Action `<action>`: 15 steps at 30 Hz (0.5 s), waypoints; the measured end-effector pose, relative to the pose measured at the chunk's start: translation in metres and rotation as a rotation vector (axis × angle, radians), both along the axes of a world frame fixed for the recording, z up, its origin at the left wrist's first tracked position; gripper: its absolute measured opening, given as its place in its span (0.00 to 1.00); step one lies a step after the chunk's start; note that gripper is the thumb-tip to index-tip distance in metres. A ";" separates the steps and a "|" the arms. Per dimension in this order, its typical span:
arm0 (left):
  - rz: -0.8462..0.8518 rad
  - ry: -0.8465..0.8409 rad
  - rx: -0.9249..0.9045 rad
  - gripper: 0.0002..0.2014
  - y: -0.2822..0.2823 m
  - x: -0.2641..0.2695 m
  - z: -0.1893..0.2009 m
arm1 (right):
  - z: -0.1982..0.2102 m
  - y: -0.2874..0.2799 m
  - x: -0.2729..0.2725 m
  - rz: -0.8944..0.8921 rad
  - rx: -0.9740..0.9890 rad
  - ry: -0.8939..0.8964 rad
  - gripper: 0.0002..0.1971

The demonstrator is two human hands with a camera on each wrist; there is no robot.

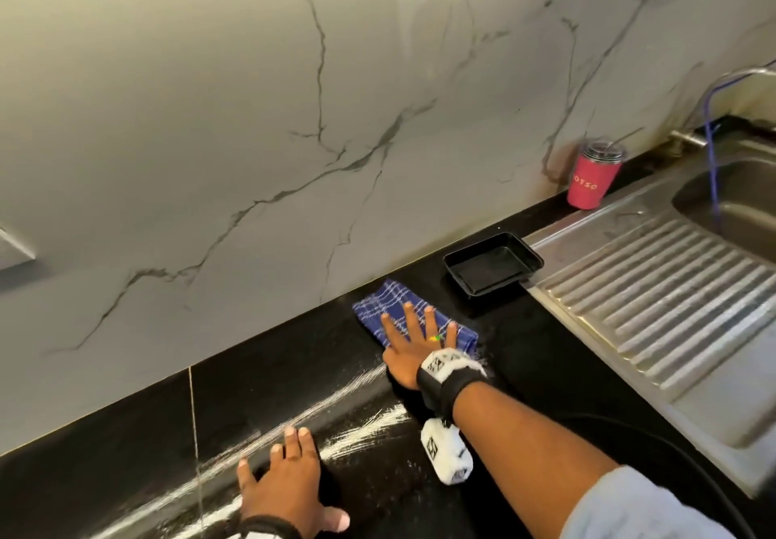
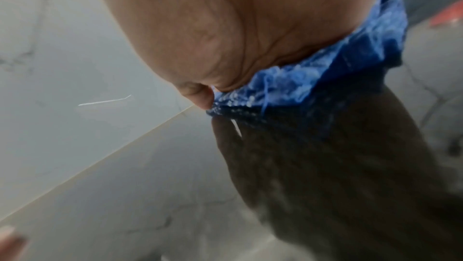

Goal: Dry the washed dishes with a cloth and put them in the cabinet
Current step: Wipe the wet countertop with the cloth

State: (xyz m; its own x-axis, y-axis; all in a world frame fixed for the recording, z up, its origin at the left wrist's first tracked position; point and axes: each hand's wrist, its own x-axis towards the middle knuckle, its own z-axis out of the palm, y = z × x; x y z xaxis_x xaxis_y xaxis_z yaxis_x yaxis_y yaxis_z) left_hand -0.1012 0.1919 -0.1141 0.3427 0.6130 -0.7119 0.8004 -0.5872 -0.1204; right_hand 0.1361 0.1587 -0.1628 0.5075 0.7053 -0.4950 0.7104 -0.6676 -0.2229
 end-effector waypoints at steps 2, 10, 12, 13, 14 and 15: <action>0.000 0.025 0.000 0.66 0.000 0.004 0.000 | -0.002 -0.004 0.000 0.041 -0.006 -0.022 0.32; -0.006 0.117 0.014 0.61 -0.002 0.012 0.004 | 0.008 -0.006 0.040 0.258 -0.049 0.002 0.32; -0.025 0.129 0.038 0.53 -0.004 0.012 0.004 | 0.004 -0.044 0.037 0.381 -0.046 -0.013 0.32; -0.029 0.124 0.054 0.48 -0.005 0.012 0.003 | 0.005 -0.065 0.041 0.429 -0.047 -0.008 0.31; -0.028 0.117 0.069 0.45 -0.005 0.012 0.001 | 0.008 -0.083 0.049 0.457 -0.041 0.003 0.29; -0.029 0.119 0.084 0.43 -0.005 0.012 -0.001 | 0.012 -0.097 0.061 0.472 -0.020 0.010 0.28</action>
